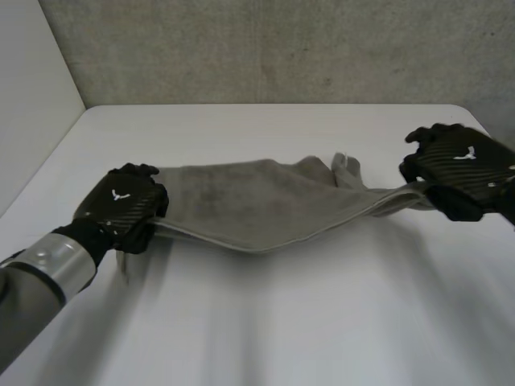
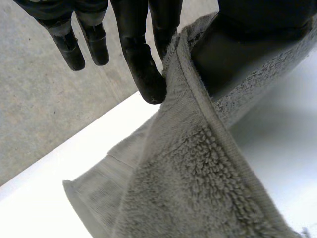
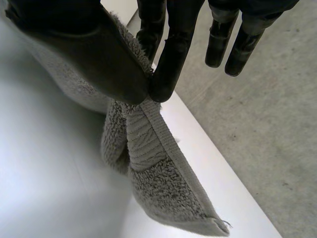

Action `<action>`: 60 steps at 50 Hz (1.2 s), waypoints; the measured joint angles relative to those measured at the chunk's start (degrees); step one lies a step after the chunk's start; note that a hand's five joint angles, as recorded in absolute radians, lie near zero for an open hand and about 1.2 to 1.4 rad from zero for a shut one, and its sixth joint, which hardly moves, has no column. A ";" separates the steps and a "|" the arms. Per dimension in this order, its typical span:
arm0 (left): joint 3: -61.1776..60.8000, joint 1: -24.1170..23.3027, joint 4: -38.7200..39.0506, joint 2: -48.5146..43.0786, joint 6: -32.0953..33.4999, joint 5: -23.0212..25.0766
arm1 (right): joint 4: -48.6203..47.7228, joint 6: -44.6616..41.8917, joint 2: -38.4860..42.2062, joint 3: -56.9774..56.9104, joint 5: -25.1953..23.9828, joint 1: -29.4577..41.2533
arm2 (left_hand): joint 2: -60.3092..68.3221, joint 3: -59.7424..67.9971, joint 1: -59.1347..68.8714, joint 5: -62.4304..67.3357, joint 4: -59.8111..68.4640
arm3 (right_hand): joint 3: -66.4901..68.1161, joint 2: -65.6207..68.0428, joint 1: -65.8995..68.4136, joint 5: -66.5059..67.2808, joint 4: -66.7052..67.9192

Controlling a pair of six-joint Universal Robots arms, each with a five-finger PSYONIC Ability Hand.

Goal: Fold the towel.

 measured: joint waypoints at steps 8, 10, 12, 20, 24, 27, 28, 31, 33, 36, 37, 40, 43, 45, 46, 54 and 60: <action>1.31 0.49 -7.73 5.97 -0.13 0.21 | 5.68 -0.49 -3.48 -0.75 -8.28 -6.93 | 0.00 0.00 0.00 0.00 0.00 | 0.00 0.00 0.00 0.00 0.00; 2.14 0.59 -8.56 6.14 -0.11 0.19 | 6.25 -0.64 -2.72 -1.64 -9.48 -7.82 | 0.00 0.00 0.00 0.00 0.00 | 0.00 0.00 0.00 0.00 0.00; 2.93 0.66 -8.81 5.72 -0.11 0.14 | 6.53 -0.86 -1.19 -2.81 -9.81 -7.94 | 0.00 0.00 0.00 0.00 0.00 | 0.00 0.00 0.00 0.00 0.00; 5.76 0.70 -8.38 -0.54 0.10 -0.29 | 6.98 -3.75 7.57 -6.88 -4.82 -3.34 | 0.00 0.00 0.00 0.00 0.00 | 0.00 0.00 0.00 0.00 0.00; 8.07 0.80 -7.60 -4.09 0.03 -0.35 | 6.99 -6.65 11.47 -9.23 -0.27 0.52 | 0.00 0.00 0.00 0.00 0.00 | 0.00 0.00 0.00 0.00 0.00; 12.27 0.73 -5.86 -7.47 -0.23 -0.46 | 6.79 -7.84 14.91 -13.27 2.76 3.59 | 0.00 0.00 0.00 0.00 0.00 | 0.00 0.00 0.00 0.00 0.00; 13.24 0.70 -5.45 -8.12 -0.29 -0.50 | 6.71 -7.92 15.88 -14.59 3.36 4.32 | 0.00 0.00 0.00 0.00 0.00 | 0.00 0.00 0.00 0.00 0.00; 19.54 0.28 -2.49 -11.61 -0.68 -0.89 | 6.26 -7.51 21.24 -23.31 6.69 8.15 | 0.00 0.00 0.00 0.00 0.00 | 0.00 0.00 0.00 0.00 0.00; 24.52 -0.15 0.14 -13.57 -1.01 -1.58 | 5.68 -6.41 25.06 -31.84 9.73 11.29 | 0.00 0.00 0.00 0.00 0.00 | 0.00 0.00 0.01 0.00 0.00; 31.41 -0.93 4.02 -15.11 -1.77 -3.24 | 4.35 -4.26 28.62 -42.63 13.68 14.99 | 0.00 0.00 0.00 0.00 0.00 | 0.00 0.00 0.02 0.00 0.00; 33.89 -1.29 5.49 -15.37 -2.24 -3.93 | 3.50 -3.10 29.46 -46.55 15.06 16.19 | 0.00 0.00 0.00 0.00 0.00 | 0.00 0.00 0.03 0.00 0.00; 39.44 -2.20 9.09 -15.32 -3.91 -5.50 | 0.56 1.02 30.09 -54.97 17.72 18.38 | 0.00 0.00 0.00 0.00 0.00 | 0.00 0.00 0.04 0.00 0.00; 43.06 -2.65 12.13 -13.79 -6.06 -6.42 | -3.30 6.80 28.33 -59.74 18.33 19.18 | 0.00 0.00 0.00 0.00 0.00 | 0.00 0.00 0.05 0.00 0.00; 44.03 -2.65 13.53 -12.34 -7.43 -6.59 | -5.62 10.64 26.37 -60.47 17.59 19.08 | 0.00 0.00 0.00 0.00 0.00 | 0.00 0.00 0.05 0.00 0.00; 44.14 -2.59 14.21 -11.42 -8.17 -6.57 | -6.91 12.81 25.09 -60.18 16.79 18.83 | 0.00 0.00 0.00 0.00 0.00 | 0.00 0.00 0.05 0.00 0.00; 36.92 -1.20 15.65 -8.88 -9.83 -3.50 | -11.21 17.74 19.22 -48.64 10.54 16.07 | 0.00 0.00 0.00 0.00 0.00 | 0.00 0.00 0.06 0.11 0.00; 27.55 1.40 15.43 -10.41 -7.55 -0.70 | -11.25 13.38 17.96 -38.06 9.01 14.96 | 0.00 0.00 0.00 0.00 0.00 | 0.00 0.00 0.06 0.11 0.00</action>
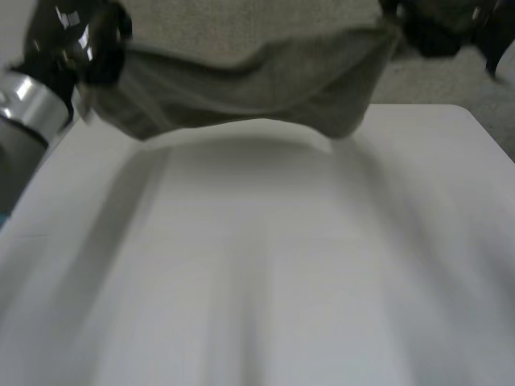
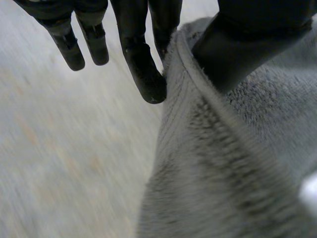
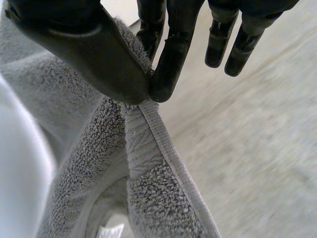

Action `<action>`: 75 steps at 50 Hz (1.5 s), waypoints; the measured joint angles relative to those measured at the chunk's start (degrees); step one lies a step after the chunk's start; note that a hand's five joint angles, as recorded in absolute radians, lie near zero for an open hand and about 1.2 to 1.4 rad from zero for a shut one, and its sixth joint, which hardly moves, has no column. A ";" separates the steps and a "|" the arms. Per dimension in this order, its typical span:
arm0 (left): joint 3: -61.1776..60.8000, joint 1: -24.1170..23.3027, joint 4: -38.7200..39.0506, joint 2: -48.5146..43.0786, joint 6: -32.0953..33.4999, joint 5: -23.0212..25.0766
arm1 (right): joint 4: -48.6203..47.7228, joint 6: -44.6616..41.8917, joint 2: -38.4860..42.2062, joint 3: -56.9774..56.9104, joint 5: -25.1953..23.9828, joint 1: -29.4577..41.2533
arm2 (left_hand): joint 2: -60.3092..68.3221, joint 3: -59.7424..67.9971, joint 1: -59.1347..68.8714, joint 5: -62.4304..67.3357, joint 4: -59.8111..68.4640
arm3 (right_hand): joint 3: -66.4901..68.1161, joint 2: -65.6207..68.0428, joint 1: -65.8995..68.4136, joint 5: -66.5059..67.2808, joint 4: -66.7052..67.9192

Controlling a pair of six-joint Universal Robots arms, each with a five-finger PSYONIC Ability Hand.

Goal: Fold the towel.

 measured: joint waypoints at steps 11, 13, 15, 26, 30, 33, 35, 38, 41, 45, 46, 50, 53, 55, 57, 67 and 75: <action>-16.08 1.90 -0.20 -5.64 11.35 2.39 | 0.47 -12.20 0.42 20.25 0.04 -3.20 | 0.00 0.00 0.00 0.00 0.00 | 0.00 0.00 0.00 0.00 0.00; -17.61 1.88 -0.32 -6.22 12.53 2.42 | 0.53 -13.65 0.33 22.50 0.04 -4.13 | 0.00 0.00 0.00 0.00 0.00 | 0.00 0.00 0.00 0.00 0.00; -18.81 1.85 -0.52 -6.50 13.29 2.40 | 0.68 -14.73 0.10 24.27 0.09 -4.99 | 0.00 0.00 0.00 0.00 0.00 | 0.00 0.00 0.01 0.00 0.00; -21.43 1.50 -5.45 0.18 13.52 2.14 | 4.77 -15.93 -10.05 31.89 -3.50 -10.95 | 0.00 0.00 0.00 -0.01 0.00 | 0.00 0.00 0.01 0.01 0.00; -21.63 1.26 -9.73 4.50 13.08 2.12 | 7.28 -15.59 -15.62 34.45 -7.08 -13.53 | 0.00 0.00 0.00 -0.01 0.00 | 0.00 0.00 0.01 0.05 0.00; -22.03 1.18 -12.71 7.07 12.91 2.25 | 9.05 -15.60 -18.40 35.48 -8.75 -15.13 | 0.00 0.00 0.00 -0.01 0.00 | 0.00 0.00 0.01 0.08 0.00; -22.53 1.17 -15.44 9.32 12.81 2.58 | 10.86 -15.74 -20.55 36.21 -10.23 -16.86 | 0.00 0.00 0.00 0.00 0.00 | 0.00 0.00 0.01 0.14 0.00; -23.17 1.27 -18.40 11.69 12.74 3.41 | 12.61 -15.98 -22.23 36.82 -12.15 -18.98 | 0.00 0.00 0.00 -0.01 0.00 | 0.00 0.00 0.01 0.16 0.00; -23.53 1.44 -20.39 13.14 12.70 4.38 | 13.51 -16.15 -22.85 37.13 -13.88 -20.52 | 0.01 0.00 0.00 -0.01 0.00 | 0.00 0.00 0.01 0.20 0.00; -23.35 1.72 -21.70 13.76 12.67 5.49 | 13.62 -16.55 -21.08 37.43 -16.04 -21.64 | 0.03 0.00 0.00 -0.01 0.00 | 0.00 0.00 0.02 0.29 0.00; -23.25 1.76 -21.75 13.70 12.66 5.60 | 13.52 -16.66 -20.49 37.45 -16.21 -21.68 | 0.03 0.00 0.00 -0.01 0.00 | 0.00 0.00 0.02 0.29 0.00; -22.38 1.84 -21.44 11.64 12.67 5.89 | 12.63 -17.94 -14.24 36.71 -16.37 -20.68 | 0.03 0.00 0.00 -0.01 0.00 | 0.00 0.00 0.04 0.30 0.00; -21.36 1.67 -20.96 8.60 12.71 5.80 | 12.24 -19.11 -8.35 35.09 -14.95 -18.65 | 0.03 0.00 0.00 -0.01 0.00 | 0.00 0.00 0.11 0.30 0.00; -20.30 1.43 -20.65 5.49 12.73 5.64 | 12.11 -19.90 -2.91 33.03 -12.85 -16.42 | 0.03 0.00 0.00 -0.01 0.00 | 0.00 0.00 0.16 0.30 0.00; -19.30 1.24 -20.45 2.88 12.74 5.53 | 12.12 -20.32 1.19 31.21 -10.92 -14.70 | 0.03 0.00 0.00 -0.01 0.00 | 0.00 0.00 0.17 0.30 0.00; -13.85 0.78 -20.25 -8.49 12.69 5.17 | 12.47 -18.00 17.03 20.32 -0.83 -9.80 | 0.05 0.00 0.00 0.00 0.00 | 0.00 -32.04 -31.28 -32.84 0.00; -13.23 0.78 -20.23 -9.86 12.66 5.30 | 12.24 -9.89 17.49 19.33 0.05 -9.94 | 0.05 0.00 0.00 -0.01 0.00 | 0.00 -37.59 -37.03 -40.87 0.00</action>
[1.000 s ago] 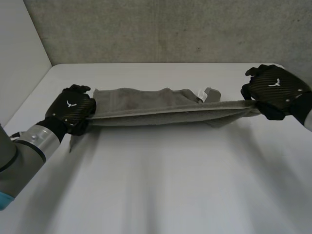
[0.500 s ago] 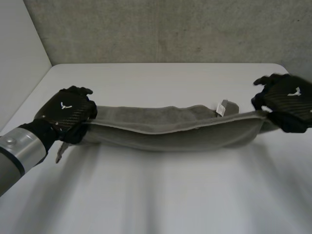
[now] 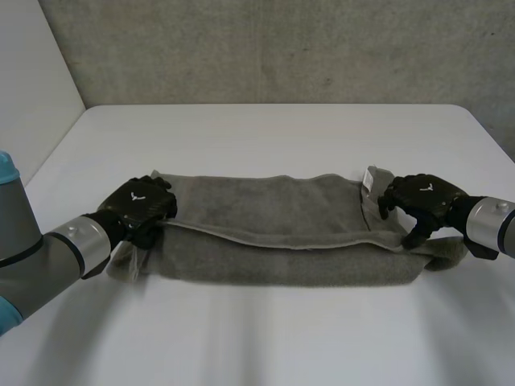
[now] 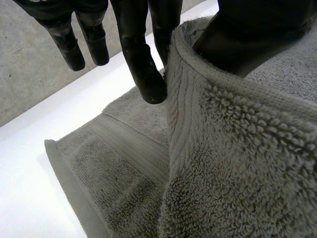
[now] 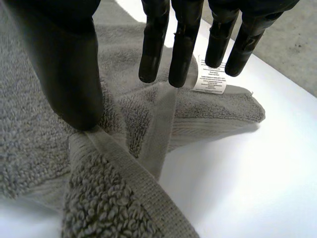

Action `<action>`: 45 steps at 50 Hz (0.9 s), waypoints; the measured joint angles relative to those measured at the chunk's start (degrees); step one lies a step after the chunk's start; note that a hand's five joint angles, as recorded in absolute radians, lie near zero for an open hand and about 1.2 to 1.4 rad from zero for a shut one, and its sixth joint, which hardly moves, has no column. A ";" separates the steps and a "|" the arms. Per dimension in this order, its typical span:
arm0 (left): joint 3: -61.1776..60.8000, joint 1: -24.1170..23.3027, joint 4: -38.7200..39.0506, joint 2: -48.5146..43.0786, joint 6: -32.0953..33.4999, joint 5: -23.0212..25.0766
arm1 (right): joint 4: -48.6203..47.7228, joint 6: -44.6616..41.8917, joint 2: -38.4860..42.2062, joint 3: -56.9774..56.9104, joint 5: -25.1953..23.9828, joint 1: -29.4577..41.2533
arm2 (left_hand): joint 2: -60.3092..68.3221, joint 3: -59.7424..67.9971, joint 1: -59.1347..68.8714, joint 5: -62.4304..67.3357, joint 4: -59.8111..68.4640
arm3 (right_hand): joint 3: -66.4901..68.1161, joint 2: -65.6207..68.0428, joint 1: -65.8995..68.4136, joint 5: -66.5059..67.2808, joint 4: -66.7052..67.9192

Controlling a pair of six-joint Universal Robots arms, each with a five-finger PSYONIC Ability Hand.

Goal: Fold the towel.

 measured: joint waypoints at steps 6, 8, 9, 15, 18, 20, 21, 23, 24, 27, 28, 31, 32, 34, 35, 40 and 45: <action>-0.30 -0.06 0.02 0.24 0.00 0.03 | 0.13 2.47 -2.09 1.66 0.16 -0.25 | 0.00 0.00 0.00 0.00 0.00 | 0.00 -1.98 -2.55 -1.98 0.00; -0.44 -0.07 0.03 0.30 0.00 0.02 | 0.19 2.66 -3.07 2.46 0.24 -0.39 | 0.00 0.00 0.00 0.00 0.00 | 0.00 -1.98 -2.57 -1.98 0.00; -0.52 -0.08 0.03 0.34 0.00 0.00 | 0.23 2.70 -3.73 3.01 0.28 -0.47 | 0.00 0.00 0.00 0.00 0.00 | 0.00 -1.98 -2.57 -1.98 0.00; -0.73 0.00 -0.01 0.43 -0.10 -0.16 | 0.16 2.18 -9.54 7.57 0.17 -0.93 | 0.00 0.00 0.00 0.00 0.00 | 0.00 -1.98 -2.58 -1.98 0.00; -0.67 0.05 -0.04 0.43 -0.15 -0.23 | -0.27 1.67 -12.80 10.31 -0.03 -1.00 | 0.00 0.00 0.00 0.00 0.00 | 0.00 -1.98 -2.57 -1.96 0.00; -0.55 0.07 -0.06 0.43 -0.22 -0.28 | -0.84 1.26 -14.91 12.25 -0.19 -1.04 | 0.00 0.00 0.00 0.00 0.00 | 0.00 -1.98 -2.56 -1.87 0.00; -0.48 0.07 -0.07 0.42 -0.29 -0.30 | -1.20 1.03 -15.72 13.15 -0.24 -1.08 | 0.00 0.00 0.00 0.00 0.00 | 0.00 -1.98 -2.56 -1.63 0.00; -0.37 0.06 -0.09 0.40 -0.49 -0.32 | -1.95 0.51 -16.88 14.63 -0.27 -1.24 | 0.00 0.00 0.00 0.00 0.00 | 0.00 -1.98 -2.56 -1.28 0.00; -0.31 0.07 -0.11 0.39 -0.67 -0.32 | -2.51 0.04 -17.44 15.64 -0.27 -1.46 | 0.00 0.00 0.00 0.00 0.00 | 0.00 -1.98 -2.55 -1.12 0.00; -0.14 0.07 -0.13 0.39 -1.30 -0.31 | -3.83 -1.36 -18.12 17.67 -0.26 -2.22 | 0.00 0.00 0.00 0.00 0.00 | 0.00 -1.96 -2.15 0.17 0.00; -0.09 0.07 -0.14 0.39 -1.63 -0.30 | -4.29 -2.04 -18.21 18.35 -0.27 -2.60 | 0.00 0.00 0.00 0.00 0.00 | 0.00 -1.78 -1.53 1.01 0.00; 0.02 0.08 -0.17 0.40 -2.42 -0.27 | -5.16 -3.76 -18.04 19.73 -0.32 -3.50 | 0.00 0.00 0.00 0.00 0.00 | 0.00 -1.78 -0.35 2.61 0.00; 0.04 0.08 -0.17 0.41 -2.56 -0.27 | -5.34 -4.10 -17.93 19.95 -0.32 -3.66 | 0.00 0.00 0.00 0.00 0.00 | 0.00 -1.78 -0.27 2.71 0.00; 0.07 0.07 -0.21 0.42 -3.04 -0.25 | -6.03 -5.17 -17.39 20.64 -0.30 -4.13 | 0.00 0.00 0.00 0.00 0.00 | 0.00 -1.78 -0.19 2.99 0.00; 0.07 0.06 -0.24 0.42 -3.19 -0.25 | -6.35 -5.58 -17.07 20.86 -0.26 -4.29 | 0.00 0.00 0.00 0.00 0.00 | 0.00 -1.76 -0.11 3.04 0.00; -0.13 0.07 -0.45 0.52 -3.49 -0.25 | -8.85 -6.27 -15.02 21.17 0.01 -4.39 | 0.00 0.00 0.00 0.00 0.00 | 0.00 0.11 1.33 4.80 0.00; -0.70 0.14 -0.60 1.00 -3.54 -0.30 | -11.22 -6.04 -13.06 20.77 0.41 -4.18 | 0.00 0.00 0.00 0.00 0.00 | 0.00 0.64 2.05 5.64 0.00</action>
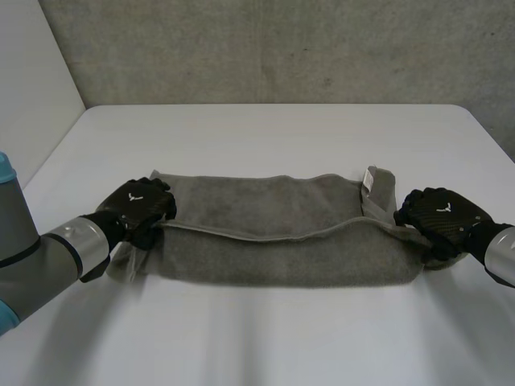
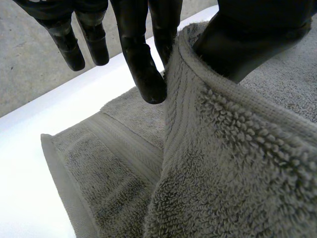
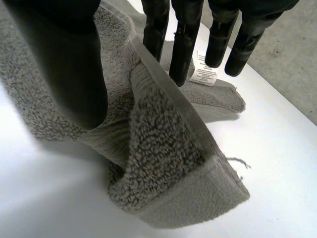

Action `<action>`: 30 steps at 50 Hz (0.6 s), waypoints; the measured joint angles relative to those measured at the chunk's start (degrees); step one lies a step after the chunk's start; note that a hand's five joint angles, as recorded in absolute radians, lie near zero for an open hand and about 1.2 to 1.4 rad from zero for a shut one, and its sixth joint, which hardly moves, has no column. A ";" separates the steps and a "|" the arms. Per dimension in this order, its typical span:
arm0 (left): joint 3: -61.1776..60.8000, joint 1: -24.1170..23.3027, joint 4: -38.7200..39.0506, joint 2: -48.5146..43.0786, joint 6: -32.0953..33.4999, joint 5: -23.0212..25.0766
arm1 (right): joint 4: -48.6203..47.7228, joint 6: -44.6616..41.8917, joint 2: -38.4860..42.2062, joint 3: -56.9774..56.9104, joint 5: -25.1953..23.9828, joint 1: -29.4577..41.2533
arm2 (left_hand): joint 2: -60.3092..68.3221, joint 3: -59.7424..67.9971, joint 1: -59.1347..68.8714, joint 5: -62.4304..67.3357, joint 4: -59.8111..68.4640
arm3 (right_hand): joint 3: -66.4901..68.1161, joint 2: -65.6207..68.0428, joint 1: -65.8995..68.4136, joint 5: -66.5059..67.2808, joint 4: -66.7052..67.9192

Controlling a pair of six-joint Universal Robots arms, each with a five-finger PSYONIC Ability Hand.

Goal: Fold the towel.

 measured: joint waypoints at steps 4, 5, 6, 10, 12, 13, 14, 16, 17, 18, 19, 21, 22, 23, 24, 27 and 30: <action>-0.55 0.10 -0.07 0.66 0.01 -0.02 | -0.57 0.32 0.81 -0.32 0.73 0.26 | 0.00 0.00 0.00 0.00 0.00 | 0.00 11.97 11.53 10.95 0.00; -0.71 0.13 -0.07 0.89 0.01 -0.03 | -0.60 0.40 0.92 -0.38 0.99 0.32 | 0.00 0.00 0.00 0.00 0.00 | 0.00 16.26 15.44 14.52 0.00; -0.91 0.16 -0.10 1.17 0.02 -0.03 | -0.54 0.48 0.98 -0.45 1.29 0.36 | 0.00 0.00 0.00 0.00 0.00 | 0.00 22.11 21.36 19.56 0.00; -2.02 0.33 -0.15 2.36 0.07 -0.03 | 0.02 0.66 0.67 -0.88 2.17 0.31 | 0.00 0.00 0.00 0.00 0.00 | 0.00 35.57 36.15 34.94 0.00; -2.65 0.43 -0.13 2.84 0.09 -0.03 | 0.44 0.78 0.01 -1.20 2.31 0.15 | 0.00 0.00 0.00 0.00 0.00 | 0.00 35.57 36.17 35.03 0.00; -2.95 0.48 -0.11 3.07 0.09 -0.03 | 0.68 0.86 -0.41 -1.36 2.32 0.02 | 0.00 0.00 0.00 0.00 0.00 | 0.00 35.57 36.17 35.03 0.00; -3.28 0.54 -0.07 3.29 0.11 -0.03 | 0.89 1.17 -1.11 -1.59 2.24 -0.24 | 0.00 0.00 0.00 0.00 0.00 | 0.00 35.57 36.17 35.03 0.00; -3.74 0.61 0.02 3.48 0.14 -0.04 | 1.12 2.03 -2.30 -1.97 1.97 -0.87 | 0.00 0.00 0.00 0.00 0.00 | 0.00 35.57 36.17 35.03 0.00; -4.01 0.64 0.09 3.52 0.15 -0.07 | 1.18 2.87 -3.07 -2.27 1.63 -1.45 | 0.00 0.00 0.00 0.00 0.00 | 0.00 35.57 36.17 35.03 0.00; -4.12 0.65 0.13 3.52 0.16 -0.10 | 1.21 3.34 -3.42 -2.41 1.45 -1.77 | 0.00 0.00 0.00 0.00 0.00 | 0.00 35.57 36.18 35.03 0.00; -4.31 0.66 0.21 3.48 0.18 -0.24 | 1.26 4.33 -4.01 -2.66 0.97 -2.42 | 0.00 0.00 0.00 0.00 0.00 | 0.00 35.57 36.18 35.03 0.00; -4.56 0.66 0.37 3.36 0.19 -0.82 | 1.32 6.20 -4.83 -3.08 -0.25 -3.64 | -0.87 0.00 -0.02 -0.46 0.00 | 0.00 35.57 36.18 35.03 0.00; -4.60 0.65 0.41 3.31 0.20 -1.03 | 1.32 6.59 -4.96 -3.15 -0.58 -3.92 | -1.30 0.00 -0.05 -0.69 0.00 | 0.00 35.61 36.18 35.03 0.00; -4.67 0.63 0.48 3.24 0.20 -1.58 | 1.33 7.29 -5.16 -3.28 -1.22 -4.44 | -5.83 0.00 -3.38 -5.01 0.00 | 0.00 35.85 36.18 35.03 0.00; -4.72 0.62 0.55 3.16 0.21 -2.30 | 1.33 7.80 -5.27 -3.37 -1.82 -4.92 | -13.86 0.00 -10.84 -12.96 0.00 | 0.00 36.14 36.18 35.04 0.00; -4.81 0.54 0.72 3.02 0.21 -4.73 | 1.37 8.61 -5.36 -3.51 -3.05 -6.23 | -32.64 0.00 -30.70 -32.08 0.00 | 0.00 36.14 36.18 35.03 0.00; -4.94 0.54 0.91 2.97 0.21 -7.87 | 1.41 8.89 -5.35 -3.59 -3.79 -7.61 | -37.00 0.00 -34.48 -37.16 0.00 | 0.00 36.14 36.18 35.03 0.00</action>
